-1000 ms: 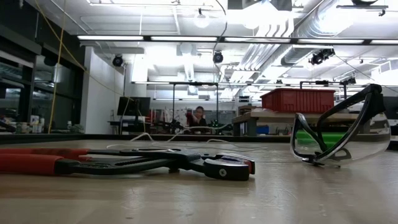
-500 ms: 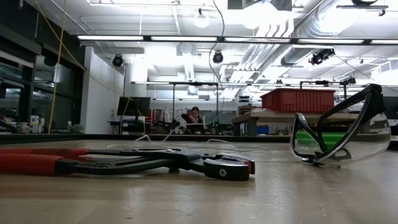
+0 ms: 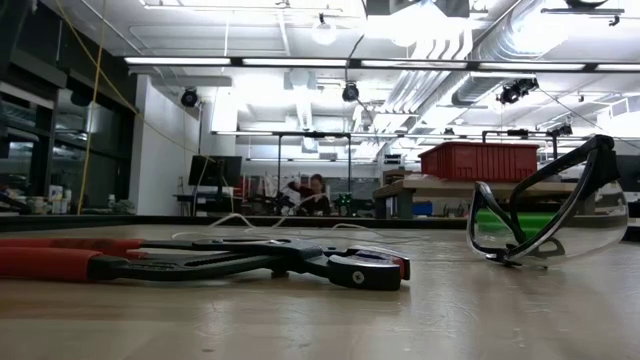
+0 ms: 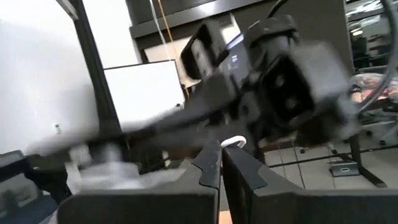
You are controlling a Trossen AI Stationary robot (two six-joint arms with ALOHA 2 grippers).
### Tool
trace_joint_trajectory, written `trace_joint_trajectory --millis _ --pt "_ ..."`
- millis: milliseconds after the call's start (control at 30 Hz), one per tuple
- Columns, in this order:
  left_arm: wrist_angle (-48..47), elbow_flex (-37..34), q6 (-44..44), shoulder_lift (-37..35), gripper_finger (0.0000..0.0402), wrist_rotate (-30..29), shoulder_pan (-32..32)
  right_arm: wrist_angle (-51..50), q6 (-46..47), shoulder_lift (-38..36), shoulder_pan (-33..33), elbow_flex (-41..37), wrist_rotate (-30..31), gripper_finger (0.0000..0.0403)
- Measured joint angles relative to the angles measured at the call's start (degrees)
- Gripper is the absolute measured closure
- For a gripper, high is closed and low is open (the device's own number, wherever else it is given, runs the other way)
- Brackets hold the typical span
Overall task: Coil cords
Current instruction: Coil the wire into the spool
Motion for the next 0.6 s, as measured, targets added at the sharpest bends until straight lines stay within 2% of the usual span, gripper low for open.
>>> trace_joint_trajectory --millis 100,233,600 --pt "11.9 0.0 -5.7 2.4 0.0401 -2.1 0.0 0.2 0.0 0.2 0.8 0.0 -1.6 0.0403" --pt "19.6 0.0 -8.0 4.5 0.0401 -7.2 0.1 0.4 0.5 0.3 1.8 0.0 -2.4 0.0403" --pt "23.7 0.7 4.0 4.6 0.0401 -21.9 1.4 1.9 0.6 0.8 2.1 0.0 -2.7 0.0403"
